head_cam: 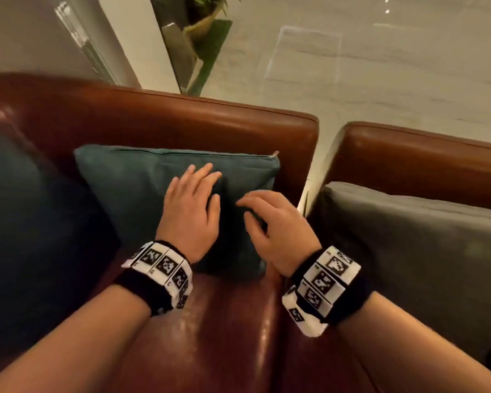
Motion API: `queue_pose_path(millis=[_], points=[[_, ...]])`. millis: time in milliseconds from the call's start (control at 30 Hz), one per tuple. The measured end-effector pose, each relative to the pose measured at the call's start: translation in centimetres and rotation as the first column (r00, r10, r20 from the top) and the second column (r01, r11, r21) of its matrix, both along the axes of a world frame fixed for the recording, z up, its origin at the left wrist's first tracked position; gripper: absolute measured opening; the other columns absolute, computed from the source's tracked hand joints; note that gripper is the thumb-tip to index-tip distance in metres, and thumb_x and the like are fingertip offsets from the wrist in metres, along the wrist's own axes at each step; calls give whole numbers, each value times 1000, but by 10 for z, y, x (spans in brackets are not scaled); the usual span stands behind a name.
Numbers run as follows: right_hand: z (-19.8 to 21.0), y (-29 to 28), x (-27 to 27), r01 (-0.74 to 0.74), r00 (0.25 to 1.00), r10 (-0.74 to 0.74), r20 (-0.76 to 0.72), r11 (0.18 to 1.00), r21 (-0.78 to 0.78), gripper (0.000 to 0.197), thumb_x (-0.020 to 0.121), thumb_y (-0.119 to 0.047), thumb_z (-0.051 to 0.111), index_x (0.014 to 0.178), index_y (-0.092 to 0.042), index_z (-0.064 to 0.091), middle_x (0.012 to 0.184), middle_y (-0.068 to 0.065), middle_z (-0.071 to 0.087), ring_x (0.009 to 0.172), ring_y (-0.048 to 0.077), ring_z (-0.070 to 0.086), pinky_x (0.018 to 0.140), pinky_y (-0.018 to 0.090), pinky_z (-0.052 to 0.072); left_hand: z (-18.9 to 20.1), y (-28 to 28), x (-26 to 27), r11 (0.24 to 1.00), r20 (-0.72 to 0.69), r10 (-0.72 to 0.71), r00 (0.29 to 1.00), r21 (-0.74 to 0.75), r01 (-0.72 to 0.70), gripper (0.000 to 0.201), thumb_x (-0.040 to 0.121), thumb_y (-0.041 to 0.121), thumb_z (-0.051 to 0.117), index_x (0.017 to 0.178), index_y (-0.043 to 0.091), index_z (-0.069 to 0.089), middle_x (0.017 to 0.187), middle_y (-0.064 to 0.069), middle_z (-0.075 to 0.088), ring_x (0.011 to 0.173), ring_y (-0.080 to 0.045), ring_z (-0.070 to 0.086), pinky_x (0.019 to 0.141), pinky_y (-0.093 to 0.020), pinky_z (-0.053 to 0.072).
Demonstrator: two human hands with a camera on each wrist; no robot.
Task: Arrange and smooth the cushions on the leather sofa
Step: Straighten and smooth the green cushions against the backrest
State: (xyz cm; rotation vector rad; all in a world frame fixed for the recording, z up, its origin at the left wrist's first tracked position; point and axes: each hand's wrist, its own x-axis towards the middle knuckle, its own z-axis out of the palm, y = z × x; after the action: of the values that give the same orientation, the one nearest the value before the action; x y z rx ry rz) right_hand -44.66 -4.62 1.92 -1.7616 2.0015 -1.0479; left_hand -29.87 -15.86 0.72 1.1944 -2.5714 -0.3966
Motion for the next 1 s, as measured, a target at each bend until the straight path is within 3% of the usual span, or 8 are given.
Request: queue_pose_path(millis=[100,200,333,433,533,667,867,1000], points=[[-9,-104,47,-52,984,63,-166,996,70,41,93,-25,40,129,-15,57,132,4,58,124,24,51,109,41,37,-16,-72,29,998,227,-57,972,27,52,65,93,46,5,152,24,22,161,6,21,151,-21,10,122,-47,6],[-31,-161,56,88,934,-5,-357,972,218,46,98,-33,35,141,-18,45,143,2,48,137,24,39,117,39,18,-36,-129,61,968,354,-213,911,-49,245,63,94,53,7,153,32,7,162,9,14,151,-20,9,121,-48,4],[-42,-150,29,266,843,-66,-534,914,306,56,98,-53,23,148,-29,33,153,-2,37,145,23,25,121,42,5,-44,-206,116,998,254,-18,967,-55,33,65,93,60,15,149,30,28,157,-2,31,147,-26,22,120,-45,12],[-36,-118,-7,466,812,-263,-521,830,307,62,94,-63,21,138,-26,45,140,1,50,134,26,41,117,46,20,-43,-238,144,997,266,7,964,-75,13,60,94,56,17,140,27,43,141,-3,51,133,-31,42,111,-50,28],[-31,-96,-24,438,870,-314,-380,846,305,52,95,-52,34,112,-11,60,108,12,63,103,35,56,95,43,42,-36,-244,152,1000,168,-17,986,-14,20,53,93,50,22,119,20,57,114,-9,63,108,-39,53,88,-52,48],[-23,-83,-15,443,885,-376,-274,862,246,16,96,-22,52,88,-8,54,84,5,51,85,32,53,72,32,33,-28,-232,160,997,129,-36,991,-58,44,44,92,47,27,94,15,57,88,-9,63,90,-38,56,74,-47,43],[5,-45,-11,387,909,-350,-227,911,142,22,92,-24,44,80,-7,53,76,2,50,68,22,46,63,24,24,-1,-221,167,970,124,-149,981,-176,170,33,93,44,29,81,19,47,75,-3,57,77,-33,55,66,-42,35],[8,-55,-40,419,884,-363,-294,895,153,22,97,-28,44,89,-14,59,83,3,55,75,21,50,69,31,37,0,-226,138,974,115,-103,988,-188,124,32,95,43,33,85,19,51,84,-5,57,89,-33,54,70,-45,37]])
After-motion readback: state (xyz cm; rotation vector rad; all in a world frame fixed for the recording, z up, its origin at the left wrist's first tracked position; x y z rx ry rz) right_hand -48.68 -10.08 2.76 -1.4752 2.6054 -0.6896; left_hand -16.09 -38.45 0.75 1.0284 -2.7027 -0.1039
